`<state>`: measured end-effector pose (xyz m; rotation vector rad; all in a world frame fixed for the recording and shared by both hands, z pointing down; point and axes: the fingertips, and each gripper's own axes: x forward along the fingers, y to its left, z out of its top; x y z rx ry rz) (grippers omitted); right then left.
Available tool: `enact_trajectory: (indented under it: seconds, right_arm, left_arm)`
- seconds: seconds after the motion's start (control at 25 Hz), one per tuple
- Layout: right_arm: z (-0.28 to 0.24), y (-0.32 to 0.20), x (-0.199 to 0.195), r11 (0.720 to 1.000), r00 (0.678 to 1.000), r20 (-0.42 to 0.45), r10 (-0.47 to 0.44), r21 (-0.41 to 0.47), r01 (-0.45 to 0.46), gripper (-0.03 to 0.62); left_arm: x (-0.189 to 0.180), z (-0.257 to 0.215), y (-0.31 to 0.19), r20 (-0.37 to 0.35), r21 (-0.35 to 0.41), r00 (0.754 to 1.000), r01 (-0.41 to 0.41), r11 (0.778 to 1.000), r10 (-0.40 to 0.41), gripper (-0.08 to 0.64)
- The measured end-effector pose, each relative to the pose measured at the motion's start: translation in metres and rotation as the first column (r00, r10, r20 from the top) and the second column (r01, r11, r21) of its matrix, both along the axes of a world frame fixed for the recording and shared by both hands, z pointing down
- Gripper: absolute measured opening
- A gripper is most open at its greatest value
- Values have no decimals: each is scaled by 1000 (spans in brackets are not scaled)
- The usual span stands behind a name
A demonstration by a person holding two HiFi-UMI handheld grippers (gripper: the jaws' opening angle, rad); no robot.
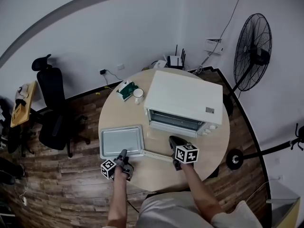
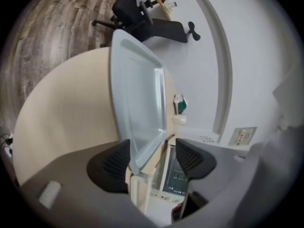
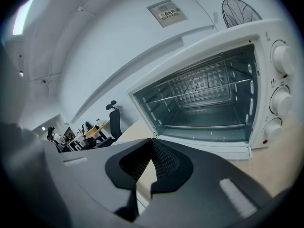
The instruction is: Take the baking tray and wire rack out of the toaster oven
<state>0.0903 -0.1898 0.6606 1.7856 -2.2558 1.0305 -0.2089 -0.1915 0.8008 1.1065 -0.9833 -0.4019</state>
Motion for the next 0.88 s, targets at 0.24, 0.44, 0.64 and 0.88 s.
enact_trajectory:
  seconds: [0.24,0.44,0.64,0.88]
  right_arm:
    - [-4,1,8,1000,1000,8,22,13,-22,-3]
    - [-5,11,19,999,999,6,42,12,-42,-3]
    - [-6,21,43,996,996,1,85,3,-85,-3]
    - [-10,34,69,990,990,10,138,11,-138,-3]
  left_arm:
    - [72,-79,-22,120,256,969,-241,936,216,327]
    - [146,-115,-35,120,377,946,-325,867,302,325]
    - [222,-142,-42,6,455,931,-327,828,364,325]
    - [286,-154,-60,-14,506,921,-330,797,390,324]
